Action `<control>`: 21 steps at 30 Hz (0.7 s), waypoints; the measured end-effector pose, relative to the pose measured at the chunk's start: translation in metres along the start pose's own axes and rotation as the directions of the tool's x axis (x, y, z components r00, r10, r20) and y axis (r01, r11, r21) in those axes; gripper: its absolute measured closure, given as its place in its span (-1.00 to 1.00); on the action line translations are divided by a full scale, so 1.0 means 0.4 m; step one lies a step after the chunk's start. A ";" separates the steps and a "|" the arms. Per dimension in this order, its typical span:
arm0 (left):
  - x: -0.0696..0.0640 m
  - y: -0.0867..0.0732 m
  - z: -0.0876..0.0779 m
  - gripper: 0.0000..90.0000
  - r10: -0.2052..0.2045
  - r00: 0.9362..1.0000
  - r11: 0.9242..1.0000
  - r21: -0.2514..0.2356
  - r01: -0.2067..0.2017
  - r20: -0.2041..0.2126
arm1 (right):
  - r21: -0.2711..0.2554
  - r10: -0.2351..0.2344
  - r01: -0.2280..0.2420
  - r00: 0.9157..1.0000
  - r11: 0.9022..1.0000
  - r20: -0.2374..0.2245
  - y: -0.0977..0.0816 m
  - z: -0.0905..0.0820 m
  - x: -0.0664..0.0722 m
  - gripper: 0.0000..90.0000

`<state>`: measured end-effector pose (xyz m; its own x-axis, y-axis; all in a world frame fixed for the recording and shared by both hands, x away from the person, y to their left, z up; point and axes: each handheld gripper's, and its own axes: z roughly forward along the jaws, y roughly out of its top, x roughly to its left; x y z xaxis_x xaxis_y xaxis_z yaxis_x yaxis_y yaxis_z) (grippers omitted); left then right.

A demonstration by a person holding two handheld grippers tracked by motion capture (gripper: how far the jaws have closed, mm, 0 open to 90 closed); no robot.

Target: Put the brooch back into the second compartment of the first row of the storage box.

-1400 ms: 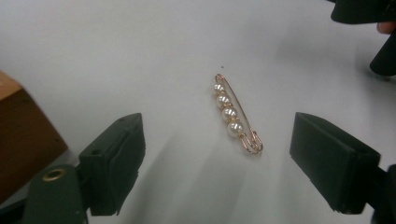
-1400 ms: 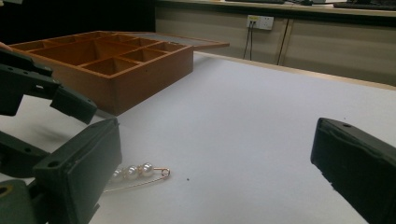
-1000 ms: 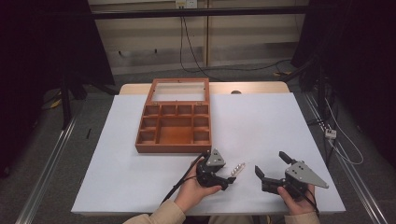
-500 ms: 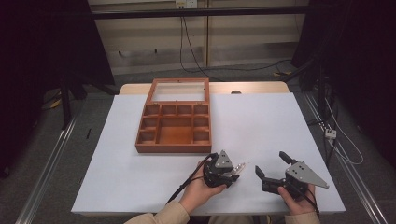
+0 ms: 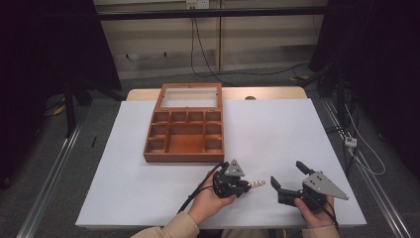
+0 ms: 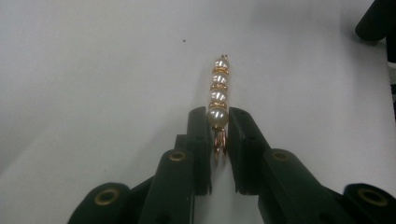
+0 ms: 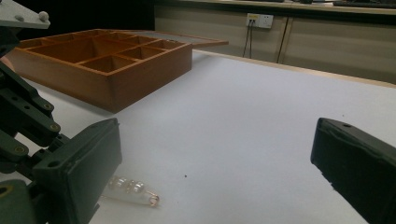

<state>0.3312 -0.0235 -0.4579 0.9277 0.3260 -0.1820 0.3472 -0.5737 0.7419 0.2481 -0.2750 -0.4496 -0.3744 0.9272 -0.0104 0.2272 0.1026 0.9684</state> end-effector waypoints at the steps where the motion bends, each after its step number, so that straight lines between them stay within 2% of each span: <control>1: 0.003 -0.002 -0.003 0.77 -0.008 1.000 1.000 -0.002 0.008 0.001 | -0.001 -0.001 0.001 1.000 1.000 0.000 0.000 0.000 0.000 -0.97; 5: 0.010 -0.006 -0.018 0.77 -0.007 1.000 1.000 0.011 0.007 -0.016 | -0.001 0.000 0.000 1.000 1.000 0.000 0.001 0.000 0.000 -0.97; 6: 0.009 -0.007 -0.022 0.77 -0.004 0.999 1.000 0.017 0.005 -0.038 | 0.000 -0.001 0.001 1.000 1.000 -0.002 0.000 0.001 0.000 -0.97; 7: 0.012 -0.010 -0.023 0.77 -0.009 1.000 1.000 0.008 0.010 -0.020 | 0.000 -0.001 0.001 1.000 1.000 -0.002 0.000 0.001 0.000 -0.97; 9: 0.016 -0.013 -0.030 0.77 -0.006 0.999 1.000 0.022 0.007 -0.033 | -0.002 -0.001 0.001 1.000 1.000 -0.004 0.001 0.001 0.001 -0.97; 16: 0.025 -0.014 -0.049 0.77 -0.037 0.999 0.999 0.012 0.038 -0.013 | -0.002 -0.002 0.002 1.000 1.000 -0.003 0.001 0.001 0.000 -0.97; 17: 0.024 -0.013 -0.052 0.77 -0.037 0.999 0.999 0.017 0.038 -0.032 | -0.002 -0.002 0.002 1.000 1.000 -0.002 0.001 0.001 0.001 -0.97; 18: 0.027 -0.014 -0.053 0.77 -0.044 0.999 0.999 0.008 0.044 -0.007 | -0.002 -0.001 0.001 1.000 1.000 -0.004 0.001 0.001 0.001 -0.97; 21: 0.030 -0.014 -0.062 0.77 -0.062 0.998 0.998 0.009 0.062 -0.001 | -0.003 -0.002 0.002 1.000 1.000 -0.005 0.002 0.001 0.002 -0.97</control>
<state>0.3372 0.0021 -0.4483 0.9043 0.3618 -0.2265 0.4049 -0.5590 0.7236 0.2483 -0.2742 -0.4490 -0.3796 0.9251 -0.0108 0.2236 0.1031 0.9692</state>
